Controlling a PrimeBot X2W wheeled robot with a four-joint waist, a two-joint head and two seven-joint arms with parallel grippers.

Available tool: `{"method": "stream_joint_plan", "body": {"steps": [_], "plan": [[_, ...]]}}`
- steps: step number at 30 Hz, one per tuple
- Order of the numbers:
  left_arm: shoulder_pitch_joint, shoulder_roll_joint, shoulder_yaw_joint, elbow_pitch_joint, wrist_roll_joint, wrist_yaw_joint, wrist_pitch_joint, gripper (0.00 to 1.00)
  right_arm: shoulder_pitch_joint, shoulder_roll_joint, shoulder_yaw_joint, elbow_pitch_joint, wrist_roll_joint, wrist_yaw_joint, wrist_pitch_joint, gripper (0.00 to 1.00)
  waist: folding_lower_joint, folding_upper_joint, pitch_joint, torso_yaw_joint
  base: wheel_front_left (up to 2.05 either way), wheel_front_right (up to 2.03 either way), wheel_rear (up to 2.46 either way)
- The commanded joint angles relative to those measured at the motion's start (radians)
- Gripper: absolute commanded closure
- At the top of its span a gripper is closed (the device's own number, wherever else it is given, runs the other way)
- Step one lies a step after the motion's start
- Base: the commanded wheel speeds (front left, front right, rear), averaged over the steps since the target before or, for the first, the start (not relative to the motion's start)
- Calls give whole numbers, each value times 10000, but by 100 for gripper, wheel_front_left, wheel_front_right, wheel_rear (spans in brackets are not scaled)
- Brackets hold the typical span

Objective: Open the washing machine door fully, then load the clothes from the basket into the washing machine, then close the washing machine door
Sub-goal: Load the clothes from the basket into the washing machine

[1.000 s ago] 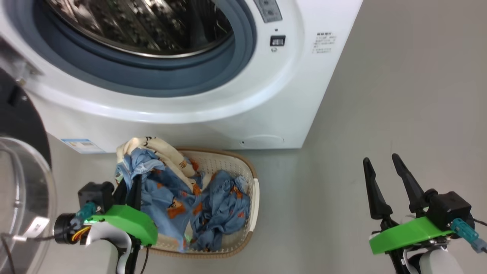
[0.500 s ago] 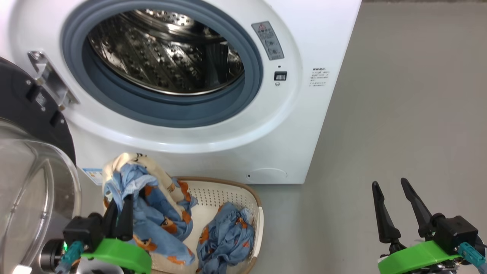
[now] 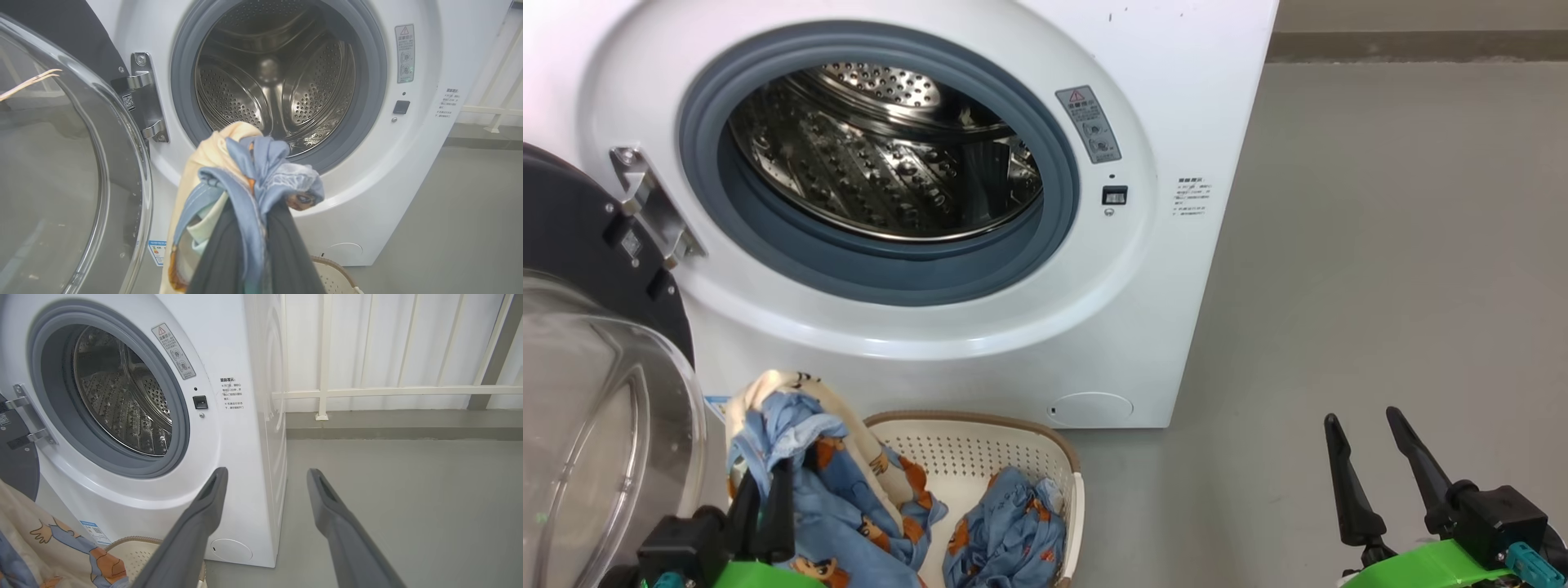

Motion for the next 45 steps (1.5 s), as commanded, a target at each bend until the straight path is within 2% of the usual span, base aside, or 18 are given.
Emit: {"method": "stream_joint_plan", "body": {"steps": [1, 20, 29, 39, 45], "plan": [[-99, 81, 417, -350, 81, 45, -91, 100, -67, -45, 237, -240, -68, 17, -117, 0, 0, 0, -68, -32, 0, 0, 0], [63, -60, 484, -676, 147, -78, -91, 100, -14, -45, 218, -199, 49, 17, -117, 0, 0, 0, 70, -113, 0, 0, 0], [-285, -97, 514, -492, 30, -273, -91, 100, -98, -45, 270, -172, 124, 17, -117, 0, 0, 0, 314, -253, 0, 0, 0], [-1801, -112, 784, 88, -145, -549, -91, 100, -442, -45, 389, -197, 141, 17, -117, 0, 0, 0, 1150, -641, 0, 0, 0], [-3641, 266, 1065, 641, -23, -766, -91, 100, -797, -45, 531, -272, 139, 17, -117, 0, 0, 0, 1878, -1052, 0, 0, 0]]}}
